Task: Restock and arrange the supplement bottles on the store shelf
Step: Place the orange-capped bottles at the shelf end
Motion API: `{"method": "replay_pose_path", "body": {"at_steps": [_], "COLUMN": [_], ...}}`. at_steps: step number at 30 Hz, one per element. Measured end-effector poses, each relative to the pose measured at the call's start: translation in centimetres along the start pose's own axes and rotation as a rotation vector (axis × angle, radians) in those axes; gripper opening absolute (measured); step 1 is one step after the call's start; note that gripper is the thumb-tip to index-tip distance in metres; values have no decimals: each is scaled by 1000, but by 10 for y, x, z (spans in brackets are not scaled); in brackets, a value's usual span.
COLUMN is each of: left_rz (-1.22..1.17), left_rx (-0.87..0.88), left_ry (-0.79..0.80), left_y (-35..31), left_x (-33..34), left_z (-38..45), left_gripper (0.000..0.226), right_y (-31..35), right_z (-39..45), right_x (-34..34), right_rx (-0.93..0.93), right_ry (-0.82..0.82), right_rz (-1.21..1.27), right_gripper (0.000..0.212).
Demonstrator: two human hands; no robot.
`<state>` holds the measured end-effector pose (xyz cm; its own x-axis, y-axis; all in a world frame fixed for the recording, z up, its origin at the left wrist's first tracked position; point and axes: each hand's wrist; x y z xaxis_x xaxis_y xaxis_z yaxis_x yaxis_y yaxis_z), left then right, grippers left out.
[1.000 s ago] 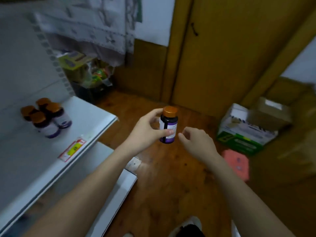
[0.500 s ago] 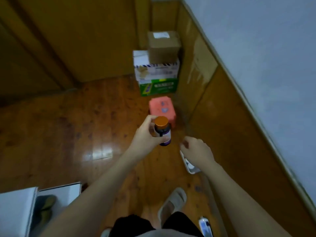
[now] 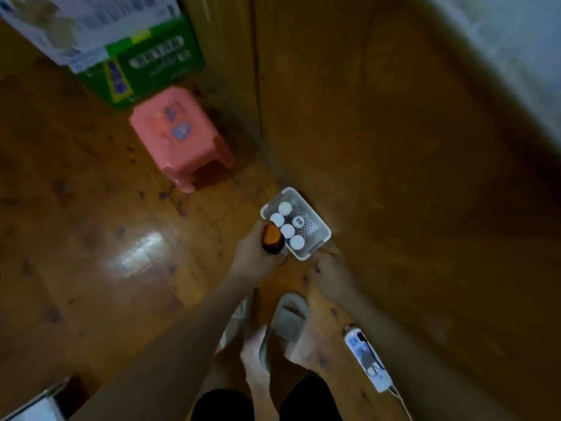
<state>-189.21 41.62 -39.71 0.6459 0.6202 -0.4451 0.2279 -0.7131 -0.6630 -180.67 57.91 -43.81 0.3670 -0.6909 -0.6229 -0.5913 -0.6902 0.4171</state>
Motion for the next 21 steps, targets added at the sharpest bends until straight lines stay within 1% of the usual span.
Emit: {"method": "replay_pose_path", "body": {"at_steps": [2, 3, 5, 7, 8, 10, 12, 14, 16, 18, 21], "left_rz": [75, 120, 204, 280, 316, 386, 464, 555, 663, 754, 851], "left_rx": [18, 33, 59, 109, 141, 202, 257, 292, 302, 307, 329], "left_ry": [29, 38, 58, 67, 65, 71, 88, 97, 129, 163, 151], "left_y": [29, 42, 68, 89, 99, 113, 124, 136, 143, 149, 158], "left_x": [36, 54, 92, 129, 148, 181, 208, 230, 245, 259, 272], "left_z": [52, 78, 129, 175, 196, 230, 256, 278, 293, 303, 308], "left_gripper": [48, 47, 45, 41, 39, 39, 39, 44, 50, 51, 41], "right_y": [-32, -50, -81, -105, -115, -130, -148, -162, -169, -174, -177], "right_z": [53, 79, 124, 161, 176, 197, 215, 228, 238, 245, 250], "right_x": [31, 47, 77, 99, 106, 113, 123, 134, 145, 152, 157], "right_rx": [19, 35, 80, 114, 130, 145, 159, 197, 222, 245, 244], "right_ry": [9, 12, 15, -35, -76, -142, -187, -224, -197, -179, -195], "right_rz": [-35, -43, 17, 93, 101, 96, 105, 128, 126, 102, 98], "right_gripper": [3, 4, 4, 3, 5, 20, 30, 34, 32, 30, 28]}}
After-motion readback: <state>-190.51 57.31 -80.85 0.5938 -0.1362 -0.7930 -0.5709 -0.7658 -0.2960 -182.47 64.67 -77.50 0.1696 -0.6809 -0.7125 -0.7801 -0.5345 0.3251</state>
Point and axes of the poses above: each hand's wrist, its own z-axis towards the middle knuckle, its own x-axis out of the palm, y = z × x, and after that the axes turned 8 degrees about z, right-handed
